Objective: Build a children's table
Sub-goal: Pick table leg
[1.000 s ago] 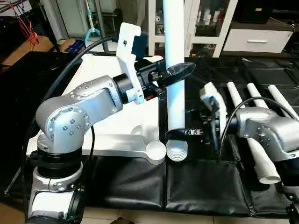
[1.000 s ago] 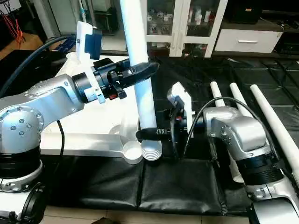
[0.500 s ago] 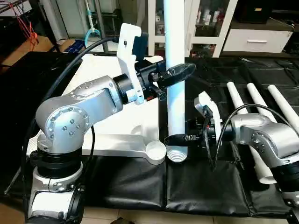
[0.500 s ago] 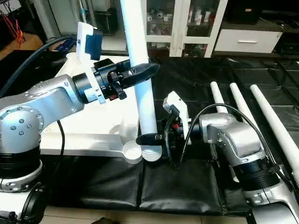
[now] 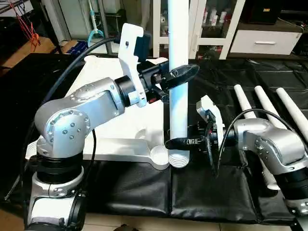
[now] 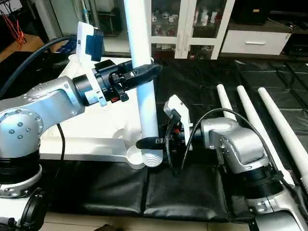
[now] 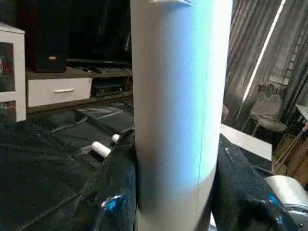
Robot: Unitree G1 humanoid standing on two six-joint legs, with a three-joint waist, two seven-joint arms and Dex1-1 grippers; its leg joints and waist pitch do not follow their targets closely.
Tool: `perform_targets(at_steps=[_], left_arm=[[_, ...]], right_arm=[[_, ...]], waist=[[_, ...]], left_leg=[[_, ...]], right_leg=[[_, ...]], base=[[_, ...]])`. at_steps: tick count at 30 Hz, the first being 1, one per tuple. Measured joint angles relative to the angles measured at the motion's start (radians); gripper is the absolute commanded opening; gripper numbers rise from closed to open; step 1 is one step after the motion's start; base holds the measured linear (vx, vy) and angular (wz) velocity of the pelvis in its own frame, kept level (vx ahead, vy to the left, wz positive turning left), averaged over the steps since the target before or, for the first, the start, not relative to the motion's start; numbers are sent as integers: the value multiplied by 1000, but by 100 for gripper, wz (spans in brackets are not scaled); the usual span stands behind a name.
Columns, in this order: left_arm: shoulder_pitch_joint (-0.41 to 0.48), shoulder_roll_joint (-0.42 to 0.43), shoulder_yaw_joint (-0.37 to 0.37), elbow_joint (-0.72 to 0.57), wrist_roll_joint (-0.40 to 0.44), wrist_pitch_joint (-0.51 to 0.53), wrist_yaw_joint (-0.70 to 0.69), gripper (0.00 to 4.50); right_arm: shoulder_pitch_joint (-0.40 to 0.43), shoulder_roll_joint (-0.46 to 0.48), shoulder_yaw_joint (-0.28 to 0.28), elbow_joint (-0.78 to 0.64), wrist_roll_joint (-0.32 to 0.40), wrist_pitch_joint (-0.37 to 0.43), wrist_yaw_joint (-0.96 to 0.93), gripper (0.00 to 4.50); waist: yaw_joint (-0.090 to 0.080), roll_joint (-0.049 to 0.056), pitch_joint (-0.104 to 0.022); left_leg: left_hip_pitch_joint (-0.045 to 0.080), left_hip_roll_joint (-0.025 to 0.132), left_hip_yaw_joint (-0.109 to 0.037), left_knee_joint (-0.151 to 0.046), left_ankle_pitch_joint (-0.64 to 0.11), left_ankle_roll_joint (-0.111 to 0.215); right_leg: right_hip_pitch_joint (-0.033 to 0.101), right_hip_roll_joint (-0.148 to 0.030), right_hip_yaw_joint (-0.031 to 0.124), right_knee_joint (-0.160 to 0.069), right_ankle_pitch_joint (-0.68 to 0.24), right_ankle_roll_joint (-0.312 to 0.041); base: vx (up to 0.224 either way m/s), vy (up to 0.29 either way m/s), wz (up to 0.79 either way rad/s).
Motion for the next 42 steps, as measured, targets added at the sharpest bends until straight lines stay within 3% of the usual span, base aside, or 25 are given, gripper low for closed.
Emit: perform_targets(at_steps=[5, 6, 11, 18, 23, 28, 30, 33, 35, 38, 42], left_arm=[[-3, 2, 7, 8, 2, -8, -2, 169], [-6, 3, 7, 9, 7, -9, 0, 225], [-16, 8, 30, 34, 18, -9, 21, 266], [-19, 10, 89, 37, -49, 2, 18, 318], [-18, 30, 117, 33, -14, -66, 17, 353], [102, 171, 158, -50, 63, -153, -28, 355], [244, 322, 104, -102, 177, -199, -83, 355], [360, 405, -17, -110, 313, -264, -141, 355], [423, 478, -154, -117, 414, -357, -193, 355], [480, 475, -275, -70, 527, -488, -220, 355], [515, 453, -295, -1, 604, -594, -227, 355]], right_arm=[[2, 11, -13, 0, 1, 0, -11, 198], [2, 12, -15, 0, 1, 0, -13, 198], [2, 13, -29, 4, 3, 2, -32, 194], [2, 24, -37, 10, 2, 1, -48, 191], [-32, 129, -123, 132, -46, -87, -245, 191], [-48, 174, -214, 179, -88, -176, -414, 191], [-13, 175, -236, 155, -106, -235, -449, 191], [26, 187, -247, 152, -152, -308, -487, 191], [53, 215, -232, 117, -174, -353, -506, 191], [64, 240, -233, 101, -173, -365, -536, 191], [123, 241, -231, 37, -157, -361, -522, 191]], waist=[[-1, 0, 0], [-1, 0, 0], [-1, 1, 0], [0, 1, 0], [-3, 4, 0], [-8, 13, 0], [-11, 15, -1], [-1, 18, 1], [-3, 23, 0], [-7, 30, 0], [-13, 32, 0]], left_leg=[[0, 0, 0, 0, -1, -3], [0, 0, 0, 0, -1, -3], [0, 0, 0, 0, -1, -4], [0, 0, 0, 0, -1, -4], [0, 0, 0, 0, 0, -6], [1, 0, 0, -3, 1, -7], [1, 0, 0, -5, 1, -8], [-1, 1, -1, -6, 2, -10], [0, 1, -1, -6, 2, -10], [0, 0, -1, -6, 2, -10], [2, 1, -1, -9, 4, -12]], right_leg=[[0, 0, 0, 0, 0, 0], [0, 0, 0, 0, 0, 0], [0, 0, 0, 0, 1, -1], [0, 0, 0, 0, 1, -1], [0, 0, 0, 0, 3, -4], [-1, 0, 0, -1, 3, -4], [-2, 1, -1, -1, 1, -1], [-3, 1, -3, -1, 1, -1], [-3, 1, -1, -1, 1, -1], [-3, 1, 0, -1, 3, 0], [-3, 1, 0, -1, 5, 3]], base=[[0, 0, 0], [0, 0, 0], [0, 0, 0], [0, 0, 0], [0, 0, 0], [0, 0, 0], [0, 0, 0], [0, 0, 0], [0, 0, 0], [0, 0, 0], [0, 0, 0]])
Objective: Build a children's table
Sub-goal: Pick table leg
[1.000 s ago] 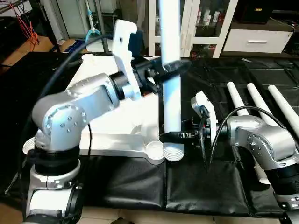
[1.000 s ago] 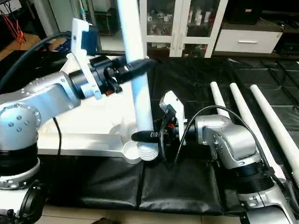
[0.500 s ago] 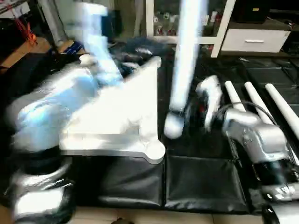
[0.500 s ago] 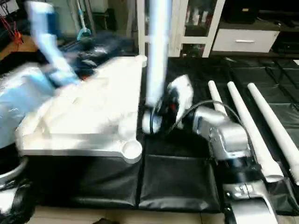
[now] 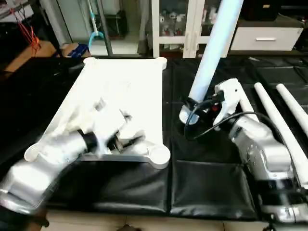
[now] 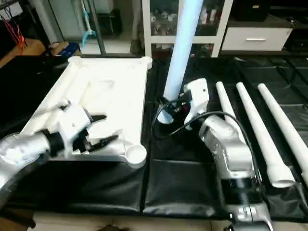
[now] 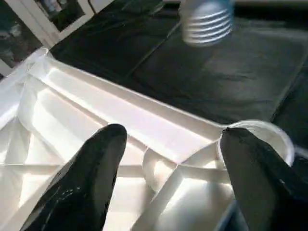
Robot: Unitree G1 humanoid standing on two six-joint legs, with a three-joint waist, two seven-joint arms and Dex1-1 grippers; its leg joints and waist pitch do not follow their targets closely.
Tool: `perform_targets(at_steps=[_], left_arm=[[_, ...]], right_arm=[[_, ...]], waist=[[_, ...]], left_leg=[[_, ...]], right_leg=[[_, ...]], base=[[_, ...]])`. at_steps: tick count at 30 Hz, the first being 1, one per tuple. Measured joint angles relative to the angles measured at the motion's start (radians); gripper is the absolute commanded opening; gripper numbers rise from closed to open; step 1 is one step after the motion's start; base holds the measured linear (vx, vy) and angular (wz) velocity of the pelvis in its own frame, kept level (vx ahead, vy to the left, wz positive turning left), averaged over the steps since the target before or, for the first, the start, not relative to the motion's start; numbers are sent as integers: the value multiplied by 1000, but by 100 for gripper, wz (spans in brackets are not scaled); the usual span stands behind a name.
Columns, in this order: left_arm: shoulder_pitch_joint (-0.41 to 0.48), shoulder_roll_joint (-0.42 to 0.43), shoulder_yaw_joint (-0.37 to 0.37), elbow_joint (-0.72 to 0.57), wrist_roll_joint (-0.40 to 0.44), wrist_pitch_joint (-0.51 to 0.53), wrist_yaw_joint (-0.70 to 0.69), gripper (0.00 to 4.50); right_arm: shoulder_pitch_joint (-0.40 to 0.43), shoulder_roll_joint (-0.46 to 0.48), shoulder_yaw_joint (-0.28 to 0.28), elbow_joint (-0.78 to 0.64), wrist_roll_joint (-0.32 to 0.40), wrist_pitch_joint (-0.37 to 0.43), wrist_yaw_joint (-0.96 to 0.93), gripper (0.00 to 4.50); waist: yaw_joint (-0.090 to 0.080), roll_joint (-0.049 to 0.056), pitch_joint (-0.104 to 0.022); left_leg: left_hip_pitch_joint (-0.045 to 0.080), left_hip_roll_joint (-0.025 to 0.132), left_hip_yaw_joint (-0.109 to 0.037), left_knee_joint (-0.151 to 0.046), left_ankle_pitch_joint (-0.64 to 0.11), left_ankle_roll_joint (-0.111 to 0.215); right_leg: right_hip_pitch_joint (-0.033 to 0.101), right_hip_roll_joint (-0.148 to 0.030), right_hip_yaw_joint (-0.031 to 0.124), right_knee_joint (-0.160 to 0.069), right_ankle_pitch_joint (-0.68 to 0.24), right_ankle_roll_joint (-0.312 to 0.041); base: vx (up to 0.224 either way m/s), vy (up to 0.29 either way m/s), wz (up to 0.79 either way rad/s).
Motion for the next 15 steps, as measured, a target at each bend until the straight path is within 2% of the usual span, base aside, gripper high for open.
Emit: perform_targets(at_steps=[3, 7, 10, 15], left_arm=[[24, 27, -37, 47, 29, -57, -59, 355], [28, 49, -79, 122, 47, -112, -130, 355], [27, 51, -79, 168, 49, -126, -171, 355], [25, 51, -83, 275, 83, -180, -218, 355]], right_arm=[[48, -9, 9, -37, 27, 23, 41, 191], [49, -9, 22, -55, 39, 39, 55, 191], [49, -9, 23, -76, 41, 46, 65, 191], [50, -49, 61, -104, 51, 87, 122, 191]], waist=[[-9, 3, -2], [-22, 3, -2], [-23, 3, -2], [-21, 3, -2]], left_leg=[[1, 0, 0, -1, 0, 0], [1, 0, 0, -2, 0, 0], [1, 0, 0, -2, 0, 0], [1, 0, 0, -2, 0, 0]], right_leg=[[0, 0, 0, 0, 0, 0], [-2, 0, 1, 0, 0, 0], [-2, 0, 0, 0, 0, 0], [-2, 0, 1, 0, 0, 0]], base=[[0, 0, 0], [0, 0, 0], [0, 0, 0], [0, 0, 0]])
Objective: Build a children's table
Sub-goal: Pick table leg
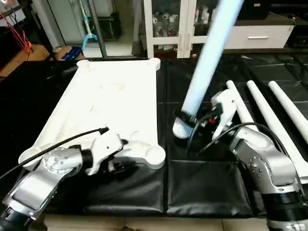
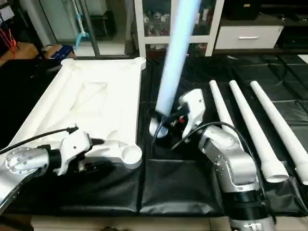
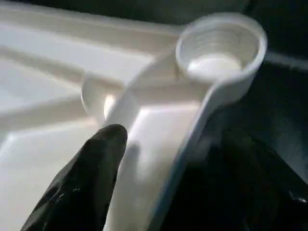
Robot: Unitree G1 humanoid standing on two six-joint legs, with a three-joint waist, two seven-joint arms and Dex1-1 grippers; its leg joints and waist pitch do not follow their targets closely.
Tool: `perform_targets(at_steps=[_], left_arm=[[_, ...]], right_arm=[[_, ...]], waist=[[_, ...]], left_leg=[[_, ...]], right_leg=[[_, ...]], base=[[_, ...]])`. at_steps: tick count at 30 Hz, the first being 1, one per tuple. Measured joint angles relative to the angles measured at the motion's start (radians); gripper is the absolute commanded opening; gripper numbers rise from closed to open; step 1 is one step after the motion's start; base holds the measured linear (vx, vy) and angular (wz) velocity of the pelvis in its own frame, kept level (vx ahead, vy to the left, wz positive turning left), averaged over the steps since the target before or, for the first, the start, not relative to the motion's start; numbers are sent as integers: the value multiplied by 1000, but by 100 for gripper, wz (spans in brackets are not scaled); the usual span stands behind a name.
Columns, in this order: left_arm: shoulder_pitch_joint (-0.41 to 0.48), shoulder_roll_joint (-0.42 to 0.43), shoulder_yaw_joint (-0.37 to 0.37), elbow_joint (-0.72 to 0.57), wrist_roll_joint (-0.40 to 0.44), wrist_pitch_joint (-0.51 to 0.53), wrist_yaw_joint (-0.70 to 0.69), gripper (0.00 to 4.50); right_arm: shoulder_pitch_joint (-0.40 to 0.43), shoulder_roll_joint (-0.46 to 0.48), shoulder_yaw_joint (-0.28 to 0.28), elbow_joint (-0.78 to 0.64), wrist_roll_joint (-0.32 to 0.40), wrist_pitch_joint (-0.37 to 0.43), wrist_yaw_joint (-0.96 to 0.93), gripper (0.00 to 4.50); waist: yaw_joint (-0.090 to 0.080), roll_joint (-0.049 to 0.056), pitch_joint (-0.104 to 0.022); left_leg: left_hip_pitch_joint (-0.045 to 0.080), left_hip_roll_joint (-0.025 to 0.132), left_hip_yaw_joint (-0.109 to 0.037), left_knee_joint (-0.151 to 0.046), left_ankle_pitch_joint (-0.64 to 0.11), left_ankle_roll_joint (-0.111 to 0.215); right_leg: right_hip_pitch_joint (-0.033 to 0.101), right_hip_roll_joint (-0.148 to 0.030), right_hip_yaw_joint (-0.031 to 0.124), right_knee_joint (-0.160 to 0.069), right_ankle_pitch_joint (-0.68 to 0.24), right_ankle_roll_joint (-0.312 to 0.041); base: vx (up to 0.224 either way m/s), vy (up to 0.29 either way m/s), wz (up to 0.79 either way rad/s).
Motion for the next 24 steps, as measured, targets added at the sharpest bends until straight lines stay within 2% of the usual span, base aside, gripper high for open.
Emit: perform_targets(at_steps=[1, 2, 4, 8, 14, 19, 24], left_arm=[[-6, -1, -5, 20, 5, -11, -8, 355], [-13, -1, -8, 41, 10, -22, -16, 327], [-28, -2, -11, 68, 15, -29, -26, 327], [-66, -4, -11, 130, 40, -52, -37, 294], [-76, -20, -27, 188, 94, -93, -46, 242], [-89, -20, -32, 200, 99, -89, -83, 207], [-91, -27, -33, 207, 111, -96, -108, 161]], right_arm=[[0, -3, 3, -7, 5, 3, 9, 191], [0, -8, 7, -13, 12, 4, 19, 191], [0, -16, 12, -14, 13, 7, 31, 191], [0, -24, 17, -14, 13, 19, 35, 191], [0, -29, 18, -14, 13, 20, 43, 191], [0, -42, 18, -26, 14, 30, 45, 191], [10, -45, 18, -38, 14, 34, 52, 191]], waist=[[1, 0, 0], [2, 0, 0], [2, 0, 0], [0, 0, 0], [1, 0, 0], [1, 2, -1], [0, 15, -3]], left_leg=[[0, 0, 0, 0, 0, 0], [0, 0, 0, 0, 0, 0], [0, 0, 0, 0, 0, 0], [0, 0, 0, 0, 0, 0], [0, 0, 0, 0, 0, 0], [0, 0, 0, 0, 0, 0], [0, 0, 0, 0, 0, 0]], right_leg=[[0, 0, 0, 0, 0, 0], [0, 0, 0, 0, 0, 0], [0, 0, 0, 0, 0, 0], [0, 0, 0, 0, 0, -1], [0, 0, 0, 0, 0, -1], [0, 0, 0, 0, 1, -1], [0, 0, 0, 0, 1, -1]], base=[[0, 0, 0], [0, 0, 0], [0, 0, 0], [0, 0, 0], [0, 0, 0], [0, 0, 0], [0, 0, 0]])
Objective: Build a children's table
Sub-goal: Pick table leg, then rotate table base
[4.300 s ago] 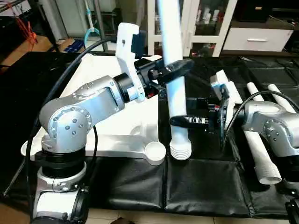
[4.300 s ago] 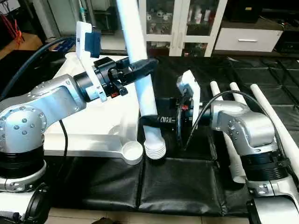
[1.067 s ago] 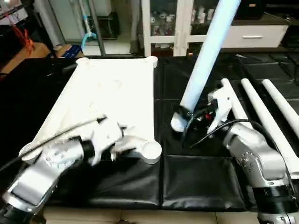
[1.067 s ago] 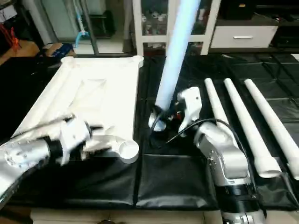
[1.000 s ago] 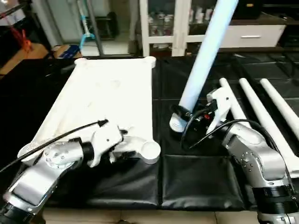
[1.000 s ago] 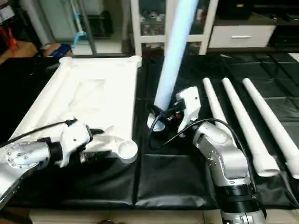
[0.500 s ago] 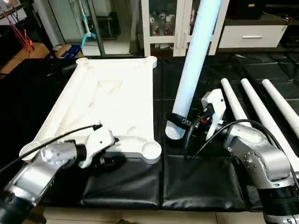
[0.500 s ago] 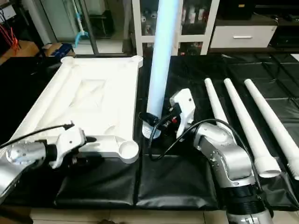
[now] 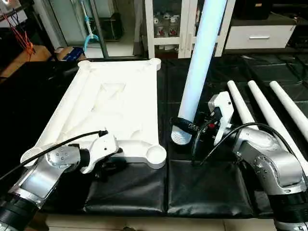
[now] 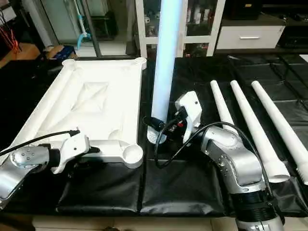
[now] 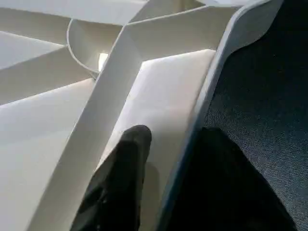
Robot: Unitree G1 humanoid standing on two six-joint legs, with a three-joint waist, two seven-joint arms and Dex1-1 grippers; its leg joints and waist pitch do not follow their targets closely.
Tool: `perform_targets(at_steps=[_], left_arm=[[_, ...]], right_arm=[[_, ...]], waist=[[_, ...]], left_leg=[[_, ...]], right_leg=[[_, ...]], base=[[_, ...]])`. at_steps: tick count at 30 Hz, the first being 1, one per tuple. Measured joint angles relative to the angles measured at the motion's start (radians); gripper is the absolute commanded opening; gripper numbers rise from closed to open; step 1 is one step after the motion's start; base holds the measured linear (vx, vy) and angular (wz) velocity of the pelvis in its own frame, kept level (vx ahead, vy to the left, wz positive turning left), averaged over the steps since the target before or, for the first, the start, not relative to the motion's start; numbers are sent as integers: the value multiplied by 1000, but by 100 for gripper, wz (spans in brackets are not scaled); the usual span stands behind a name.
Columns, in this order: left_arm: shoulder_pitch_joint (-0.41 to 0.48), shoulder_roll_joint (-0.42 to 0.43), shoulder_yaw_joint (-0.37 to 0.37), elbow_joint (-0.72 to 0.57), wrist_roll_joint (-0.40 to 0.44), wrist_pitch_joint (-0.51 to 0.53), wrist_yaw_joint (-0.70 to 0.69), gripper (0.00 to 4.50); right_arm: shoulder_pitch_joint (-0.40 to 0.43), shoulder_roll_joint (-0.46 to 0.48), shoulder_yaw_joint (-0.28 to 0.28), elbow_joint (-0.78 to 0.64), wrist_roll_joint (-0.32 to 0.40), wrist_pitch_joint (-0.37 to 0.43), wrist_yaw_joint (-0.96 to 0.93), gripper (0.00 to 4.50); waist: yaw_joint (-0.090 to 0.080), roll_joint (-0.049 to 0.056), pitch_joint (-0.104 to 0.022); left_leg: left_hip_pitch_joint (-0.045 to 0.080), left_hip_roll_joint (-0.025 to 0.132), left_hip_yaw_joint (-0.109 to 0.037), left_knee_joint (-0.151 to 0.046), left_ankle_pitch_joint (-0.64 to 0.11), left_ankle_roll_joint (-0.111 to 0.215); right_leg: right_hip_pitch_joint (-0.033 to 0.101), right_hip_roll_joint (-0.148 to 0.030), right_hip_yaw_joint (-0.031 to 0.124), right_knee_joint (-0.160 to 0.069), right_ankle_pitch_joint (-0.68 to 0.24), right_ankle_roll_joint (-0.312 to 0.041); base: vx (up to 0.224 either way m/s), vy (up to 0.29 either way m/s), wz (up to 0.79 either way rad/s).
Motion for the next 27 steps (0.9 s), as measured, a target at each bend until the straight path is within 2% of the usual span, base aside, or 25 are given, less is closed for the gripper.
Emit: perform_targets(at_steps=[3, 7, 10, 21, 24, 27], left_arm=[[-1, -12, 0, 4, 0, 4, -14, 123], [-2, -20, -7, -15, 5, 20, -35, 95], [-25, -46, -29, -17, 40, 28, -20, 72], [-22, -99, -27, -33, 71, 56, 55, 21], [4, -113, 1, -45, 58, 56, 59, 12], [24, -152, 21, -44, 15, 62, 58, 4]], right_arm=[[13, 0, 0, -2, 0, 1, 0, 191], [20, 6, 7, -3, -1, 2, -6, 191], [18, 29, 12, -2, -2, 2, -19, 191], [-27, 89, 21, 59, -29, -15, -86, 191], [-34, 95, 9, 89, -46, -16, -134, 191], [-52, 93, -37, 113, -46, -16, -158, 191]], waist=[[0, 2, 0], [-1, 1, -1], [-1, 1, -1], [-17, 2, -3], [-27, 6, -2], [-27, 10, -2]], left_leg=[[0, 0, 0, 0, 0, 0], [1, 0, 0, 0, 0, 0], [1, 0, 0, 0, 0, 0], [1, 0, 1, -1, 0, 0], [1, 0, 1, -1, 0, 0], [0, 0, 0, -1, 0, 0]], right_leg=[[0, 0, 0, 0, 0, 0], [0, 0, 1, 0, 0, 0], [0, 0, 1, 0, 0, 0], [0, 0, 1, 0, 0, 0], [-1, 0, 1, -1, 0, 0], [-1, 0, 1, -1, 0, 0]], base=[[0, 0, 0], [0, 0, 0], [0, 0, 0], [0, 0, 0], [0, 0, 0], [0, 0, 0]])
